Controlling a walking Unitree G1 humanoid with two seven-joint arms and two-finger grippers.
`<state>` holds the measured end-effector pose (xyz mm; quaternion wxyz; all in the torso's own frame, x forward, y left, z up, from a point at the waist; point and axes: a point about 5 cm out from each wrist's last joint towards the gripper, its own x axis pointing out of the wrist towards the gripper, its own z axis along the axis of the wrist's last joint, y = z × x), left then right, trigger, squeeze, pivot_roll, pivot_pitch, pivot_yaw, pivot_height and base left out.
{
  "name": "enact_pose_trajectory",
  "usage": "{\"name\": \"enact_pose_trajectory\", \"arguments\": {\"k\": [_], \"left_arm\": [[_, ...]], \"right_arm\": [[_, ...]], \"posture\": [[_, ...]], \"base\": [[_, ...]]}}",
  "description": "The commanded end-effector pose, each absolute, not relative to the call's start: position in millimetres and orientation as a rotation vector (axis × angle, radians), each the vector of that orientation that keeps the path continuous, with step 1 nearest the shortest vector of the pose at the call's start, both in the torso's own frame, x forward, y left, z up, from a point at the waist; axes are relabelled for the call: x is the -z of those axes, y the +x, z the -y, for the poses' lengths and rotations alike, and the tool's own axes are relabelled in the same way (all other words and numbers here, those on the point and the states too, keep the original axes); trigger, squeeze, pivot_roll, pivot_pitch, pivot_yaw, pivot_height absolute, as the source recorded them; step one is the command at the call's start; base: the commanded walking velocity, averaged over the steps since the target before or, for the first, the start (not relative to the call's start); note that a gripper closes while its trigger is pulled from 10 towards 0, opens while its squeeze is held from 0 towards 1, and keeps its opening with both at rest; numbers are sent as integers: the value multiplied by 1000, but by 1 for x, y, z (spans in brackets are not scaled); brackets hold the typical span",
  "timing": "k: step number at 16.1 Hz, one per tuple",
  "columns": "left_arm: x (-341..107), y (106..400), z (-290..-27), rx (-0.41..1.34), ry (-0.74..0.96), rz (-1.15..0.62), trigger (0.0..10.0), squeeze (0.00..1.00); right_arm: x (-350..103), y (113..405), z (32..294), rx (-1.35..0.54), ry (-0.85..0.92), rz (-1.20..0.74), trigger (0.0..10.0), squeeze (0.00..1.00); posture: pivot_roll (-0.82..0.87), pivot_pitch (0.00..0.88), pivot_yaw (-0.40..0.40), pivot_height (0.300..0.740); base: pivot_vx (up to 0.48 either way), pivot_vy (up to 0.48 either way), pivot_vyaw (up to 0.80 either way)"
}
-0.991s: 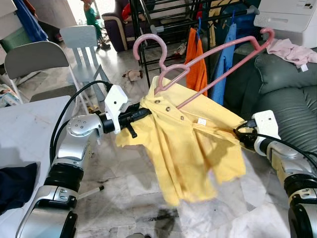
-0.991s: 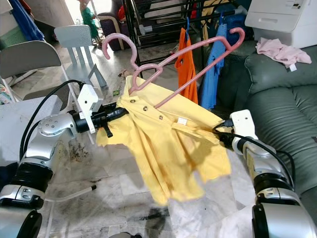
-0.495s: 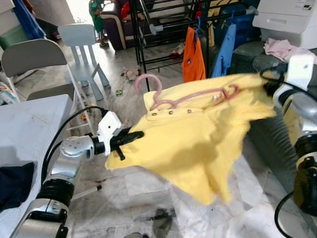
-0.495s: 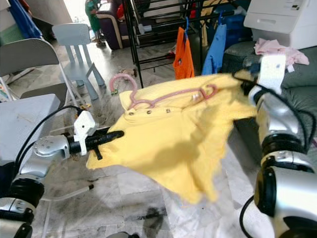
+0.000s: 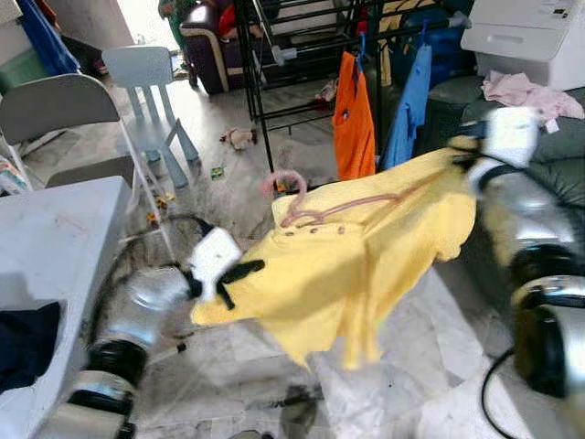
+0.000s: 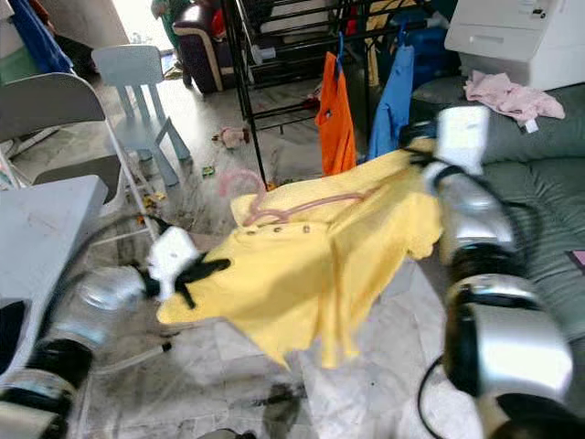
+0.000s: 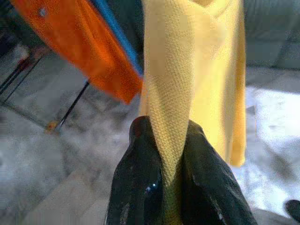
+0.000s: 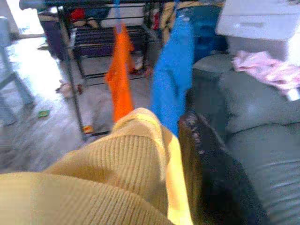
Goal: Hang hanger
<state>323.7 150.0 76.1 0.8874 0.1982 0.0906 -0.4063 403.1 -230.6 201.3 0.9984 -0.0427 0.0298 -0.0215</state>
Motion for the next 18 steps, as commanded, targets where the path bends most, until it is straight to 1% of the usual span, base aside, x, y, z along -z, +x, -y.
{"name": "enact_pose_trajectory", "arguments": {"k": [1, 2, 3, 5, 6, 7, 8, 9, 11, 13, 14, 15, 16, 18], "left_arm": [[-74, 326, -156, 762, 455, -185, 0, 0], [-65, 321, -152, 708, 442, -182, 0, 0], [-60, 317, -146, 690, 420, -157, 0, 0], [-43, 304, -143, 639, 454, -172, 0, 0], [-33, 295, -144, 573, 441, -173, 0, 0], [-23, 288, -149, 485, 473, -183, 0, 0], [-18, 284, -149, 427, 483, -190, 0, 0], [-16, 283, -149, 405, 475, -193, 0, 0], [-11, 283, -146, 337, 465, -213, 0, 0], [-13, 288, -136, 262, 435, -203, 0, 0], [-15, 292, -137, 186, 366, -221, 0, 0], [-16, 294, -138, 151, 334, -227, 0, 0], [-17, 299, -138, 74, 254, -255, 0, 0], [-30, 311, -127, 40, 141, -226, 0, 0]], "right_arm": [[-211, 407, 219, 18, -97, -22, 0, 0], [-204, 407, 209, -6, -100, -27, 0, 0], [-204, 408, 204, -4, -119, -27, 0, 0], [-198, 406, 207, 15, -116, -35, 0, 0], [-196, 404, 214, 44, -126, -33, 0, 0], [-201, 403, 217, 52, -144, -11, 0, 0], [-204, 403, 218, 44, -167, 7, 0, 0], [-206, 403, 217, 37, -172, 12, 0, 0], [-198, 402, 209, -4, -203, 5, 0, 0], [-183, 396, 177, -171, -158, 10, 0, 0], [-169, 390, 162, -230, -156, -23, 0, 0], [-163, 387, 155, -254, -148, -41, 0, 0], [-146, 378, 139, -298, -128, -62, 0, 0], [-124, 359, 105, -410, -64, -126, 0, 0]], "posture": [[-130, 0, 80, 740], [-127, 0, 74, 740], [-126, 0, 71, 740], [-124, 0, 65, 740], [-137, 0, 67, 740], [-153, 0, 68, 740], [-160, 0, 68, 740], [-160, 0, 68, 740], [-179, 0, 73, 740], [-183, 0, 89, 740], [-197, 0, 102, 740], [-199, 0, 104, 740], [-200, 0, 108, 740], [-192, 0, 103, 740]], "base": [[0, 0, 0], [0, 0, 0], [0, 0, 0], [0, 0, 0], [0, 0, 0], [0, 0, 0], [0, 0, 0], [0, 0, 0], [0, 0, 0], [0, 0, 0], [0, 0, 0], [0, 0, 0], [0, 0, 0], [0, 0, 0]]}}
